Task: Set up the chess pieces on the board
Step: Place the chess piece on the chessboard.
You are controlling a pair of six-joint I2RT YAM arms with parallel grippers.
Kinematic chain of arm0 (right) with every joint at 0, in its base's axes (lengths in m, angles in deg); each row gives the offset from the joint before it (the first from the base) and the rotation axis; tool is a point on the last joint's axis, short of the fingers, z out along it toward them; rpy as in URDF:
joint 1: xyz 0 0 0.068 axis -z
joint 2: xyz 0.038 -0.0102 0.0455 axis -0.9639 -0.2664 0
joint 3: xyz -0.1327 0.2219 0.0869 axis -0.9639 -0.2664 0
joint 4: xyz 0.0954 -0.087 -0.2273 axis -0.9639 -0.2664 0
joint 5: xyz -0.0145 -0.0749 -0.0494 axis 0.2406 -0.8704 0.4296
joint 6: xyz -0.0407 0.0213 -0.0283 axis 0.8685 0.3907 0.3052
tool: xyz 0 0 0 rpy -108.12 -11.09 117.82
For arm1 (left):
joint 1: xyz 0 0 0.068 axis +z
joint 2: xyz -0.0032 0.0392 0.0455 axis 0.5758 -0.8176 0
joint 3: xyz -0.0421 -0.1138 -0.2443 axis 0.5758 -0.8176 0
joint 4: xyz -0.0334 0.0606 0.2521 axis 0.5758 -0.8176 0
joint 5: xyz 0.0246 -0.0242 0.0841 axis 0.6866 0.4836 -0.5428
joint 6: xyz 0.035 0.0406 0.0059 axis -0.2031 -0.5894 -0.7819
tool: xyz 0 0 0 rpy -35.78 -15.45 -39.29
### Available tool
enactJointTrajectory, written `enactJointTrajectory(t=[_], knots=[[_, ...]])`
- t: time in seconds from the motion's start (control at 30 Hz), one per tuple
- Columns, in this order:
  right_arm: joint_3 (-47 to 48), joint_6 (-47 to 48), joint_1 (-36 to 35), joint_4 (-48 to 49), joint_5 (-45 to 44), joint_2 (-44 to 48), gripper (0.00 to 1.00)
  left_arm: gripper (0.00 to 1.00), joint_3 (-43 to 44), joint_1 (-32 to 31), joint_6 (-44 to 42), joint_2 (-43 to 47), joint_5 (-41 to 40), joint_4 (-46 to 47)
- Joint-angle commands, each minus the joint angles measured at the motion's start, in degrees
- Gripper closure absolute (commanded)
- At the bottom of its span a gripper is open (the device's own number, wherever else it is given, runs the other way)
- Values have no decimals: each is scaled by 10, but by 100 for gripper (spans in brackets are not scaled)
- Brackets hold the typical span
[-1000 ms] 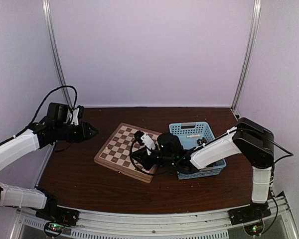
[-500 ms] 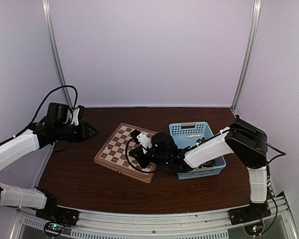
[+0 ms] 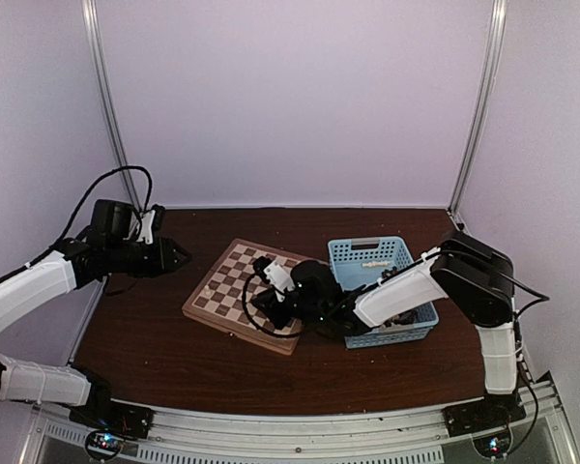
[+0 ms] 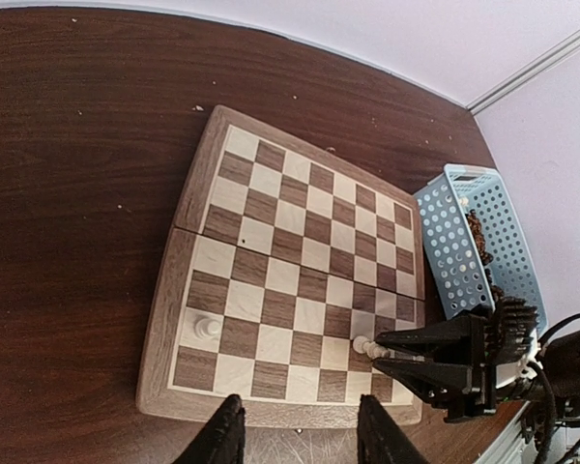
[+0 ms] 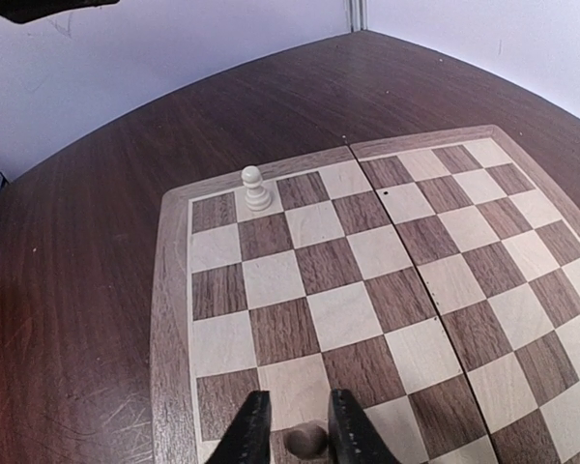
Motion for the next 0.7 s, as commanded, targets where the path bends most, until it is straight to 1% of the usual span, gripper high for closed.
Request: enactJointTrajectory(t=[0.0,0.23,0.4,0.57,0.67], knots=[[7,3,-4,1,-17,0,73,60,-5,0,-14,-4,15,5],[3,-3,-5,-7,-19,30,67,57,3,-1,-21,-18,39,2],[-7,-9,-4,-29,-22,76,50,56,15,-13,-32,-35,48,-13],[-5,-26,4,-93,-4,122,34,55,40,-51,-57,-58,24,-36],[0,-55,27,-142,18,150,31,55,60,-85,-78,-72,-3,-49]])
